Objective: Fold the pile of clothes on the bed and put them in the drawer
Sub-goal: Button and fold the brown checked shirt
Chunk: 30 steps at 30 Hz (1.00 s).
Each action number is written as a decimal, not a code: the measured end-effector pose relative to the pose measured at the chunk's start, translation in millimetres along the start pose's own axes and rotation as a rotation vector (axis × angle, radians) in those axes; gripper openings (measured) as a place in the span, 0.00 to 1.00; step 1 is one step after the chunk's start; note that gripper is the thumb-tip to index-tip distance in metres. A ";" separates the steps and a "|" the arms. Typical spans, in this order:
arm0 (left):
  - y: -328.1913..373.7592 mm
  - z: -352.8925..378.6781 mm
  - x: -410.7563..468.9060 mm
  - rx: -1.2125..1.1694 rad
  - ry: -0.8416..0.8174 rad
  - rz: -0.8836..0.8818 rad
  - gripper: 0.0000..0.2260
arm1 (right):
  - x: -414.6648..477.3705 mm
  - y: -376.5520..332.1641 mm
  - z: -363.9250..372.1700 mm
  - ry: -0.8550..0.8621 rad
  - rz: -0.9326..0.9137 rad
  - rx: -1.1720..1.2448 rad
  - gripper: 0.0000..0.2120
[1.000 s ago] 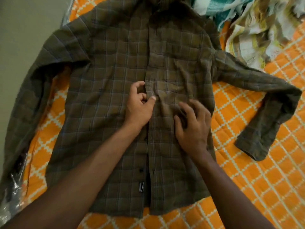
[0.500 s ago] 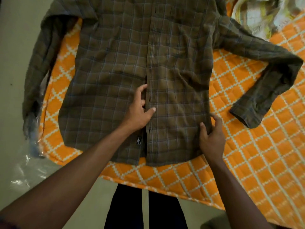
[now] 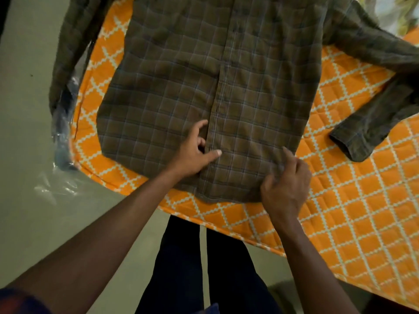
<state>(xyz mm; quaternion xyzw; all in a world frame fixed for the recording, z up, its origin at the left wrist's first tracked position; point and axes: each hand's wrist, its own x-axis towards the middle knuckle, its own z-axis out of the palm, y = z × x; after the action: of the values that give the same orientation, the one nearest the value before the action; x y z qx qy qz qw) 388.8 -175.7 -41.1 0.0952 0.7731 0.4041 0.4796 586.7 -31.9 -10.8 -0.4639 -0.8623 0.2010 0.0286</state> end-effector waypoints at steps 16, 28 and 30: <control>-34.3 6.1 -56.5 0.199 0.113 -0.037 0.33 | 14.8 -112.1 55.1 -0.382 0.076 0.090 0.13; 3.6 -23.9 -3.7 0.495 0.201 0.262 0.10 | 19.3 -101.5 53.4 -0.169 0.386 0.472 0.07; 5.4 -24.2 1.6 0.548 0.180 0.274 0.09 | 20.2 -107.7 56.8 -0.211 0.365 0.454 0.07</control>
<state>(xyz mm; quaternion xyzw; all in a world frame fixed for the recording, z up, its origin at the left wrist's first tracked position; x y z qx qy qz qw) 366.9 -184.2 -33.2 0.2879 0.8725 0.2483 0.3069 476.9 -86.4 -25.5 -0.5693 -0.6961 0.4374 0.0056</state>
